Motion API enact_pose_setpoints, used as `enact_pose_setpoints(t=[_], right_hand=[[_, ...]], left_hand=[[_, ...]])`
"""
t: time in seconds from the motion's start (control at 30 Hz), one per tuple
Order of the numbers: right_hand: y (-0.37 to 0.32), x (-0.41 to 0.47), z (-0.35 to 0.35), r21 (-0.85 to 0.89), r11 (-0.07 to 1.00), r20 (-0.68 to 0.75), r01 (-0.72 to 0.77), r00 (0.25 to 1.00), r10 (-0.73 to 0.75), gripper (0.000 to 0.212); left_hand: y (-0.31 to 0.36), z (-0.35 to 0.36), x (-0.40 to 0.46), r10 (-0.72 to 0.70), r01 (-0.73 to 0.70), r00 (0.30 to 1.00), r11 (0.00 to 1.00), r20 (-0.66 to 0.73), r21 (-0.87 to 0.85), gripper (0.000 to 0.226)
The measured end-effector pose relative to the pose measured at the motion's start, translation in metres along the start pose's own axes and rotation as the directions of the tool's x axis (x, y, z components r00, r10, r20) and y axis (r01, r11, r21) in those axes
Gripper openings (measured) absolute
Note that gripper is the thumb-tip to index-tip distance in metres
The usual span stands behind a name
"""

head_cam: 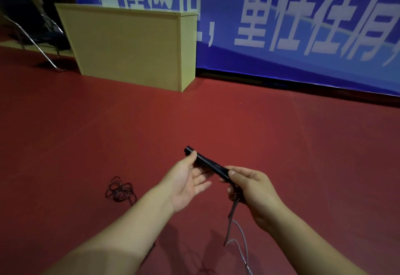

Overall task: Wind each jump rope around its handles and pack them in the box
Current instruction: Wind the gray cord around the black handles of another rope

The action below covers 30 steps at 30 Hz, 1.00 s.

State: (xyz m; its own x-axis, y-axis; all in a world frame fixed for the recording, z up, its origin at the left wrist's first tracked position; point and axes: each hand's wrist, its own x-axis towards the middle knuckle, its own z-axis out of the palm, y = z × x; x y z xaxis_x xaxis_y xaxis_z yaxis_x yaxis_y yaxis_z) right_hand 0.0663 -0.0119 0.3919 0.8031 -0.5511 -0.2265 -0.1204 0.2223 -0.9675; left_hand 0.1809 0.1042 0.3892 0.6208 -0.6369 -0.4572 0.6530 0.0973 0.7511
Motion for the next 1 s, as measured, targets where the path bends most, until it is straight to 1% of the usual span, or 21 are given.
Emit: enact_pose_setpoints(t=[0.1, 0.2, 0.27, 0.37, 0.43, 0.5, 0.67, 0.73, 0.8, 0.87, 1.0], right_hand=[[0.000, -0.001, 0.001, -0.067, 0.997, 0.048, -0.023, 0.998, 0.027, 0.020], [-0.003, 0.004, 0.000, -0.037, 0.989, 0.075, -0.140, 0.987, 0.143, 0.023], [-0.004, 0.003, -0.002, -0.026, 0.977, 0.111, -0.210, 0.971, 0.212, 0.025], [0.003, -0.003, -0.005, -0.022, 0.967, 0.167, -0.252, 0.953, 0.252, 0.027], [0.010, -0.007, -0.010, -0.018, 0.963, 0.184, -0.270, 0.945, 0.269, 0.025], [0.014, -0.010, -0.012, -0.013, 0.966, 0.204, -0.257, 0.945, 0.254, 0.024], [0.012, -0.010, -0.019, 0.070, 0.988, 0.207, -0.136, 0.971, 0.119, 0.023], [0.010, -0.009, -0.018, 0.082, 0.992, 0.205, -0.095, 0.976, 0.077, 0.024], [0.011, -0.009, -0.015, 0.069, 0.994, 0.212, -0.079, 0.975, 0.063, 0.024], [0.012, -0.009, -0.012, 0.027, 0.996, 0.236, -0.089, 0.968, 0.080, 0.025], [0.014, -0.009, -0.007, -0.028, 0.988, 0.290, -0.150, 0.945, 0.152, 0.028]], left_hand=[[-0.007, 0.005, 0.006, 0.062, -0.061, 0.997, 0.998, -0.041, 0.035, 0.025], [-0.007, 0.008, 0.007, 0.119, -0.116, 0.993, 0.986, -0.018, 0.124, 0.008], [-0.003, 0.010, 0.005, 0.163, -0.164, 0.986, 0.979, 0.014, 0.120, 0.007], [-0.004, 0.005, 0.003, 0.206, -0.208, 0.978, 0.975, 0.033, 0.082, 0.013], [-0.009, 0.002, 0.000, 0.211, -0.216, 0.976, 0.968, 0.053, 0.125, 0.014], [-0.012, -0.001, -0.002, 0.207, -0.221, 0.974, 0.958, 0.095, 0.184, 0.017], [-0.022, 0.005, -0.006, 0.148, -0.197, 0.972, 0.937, 0.184, 0.289, 0.035], [-0.030, 0.012, -0.008, 0.137, -0.196, 0.971, 0.922, 0.195, 0.333, 0.029], [-0.033, 0.018, -0.008, 0.162, -0.200, 0.975, 0.938, 0.150, 0.283, 0.020], [-0.031, 0.020, -0.005, 0.169, -0.181, 0.982, 0.967, 0.080, 0.180, 0.020], [-0.028, 0.016, -0.001, 0.152, -0.153, 0.987, 0.988, 0.051, 0.026, 0.022]])
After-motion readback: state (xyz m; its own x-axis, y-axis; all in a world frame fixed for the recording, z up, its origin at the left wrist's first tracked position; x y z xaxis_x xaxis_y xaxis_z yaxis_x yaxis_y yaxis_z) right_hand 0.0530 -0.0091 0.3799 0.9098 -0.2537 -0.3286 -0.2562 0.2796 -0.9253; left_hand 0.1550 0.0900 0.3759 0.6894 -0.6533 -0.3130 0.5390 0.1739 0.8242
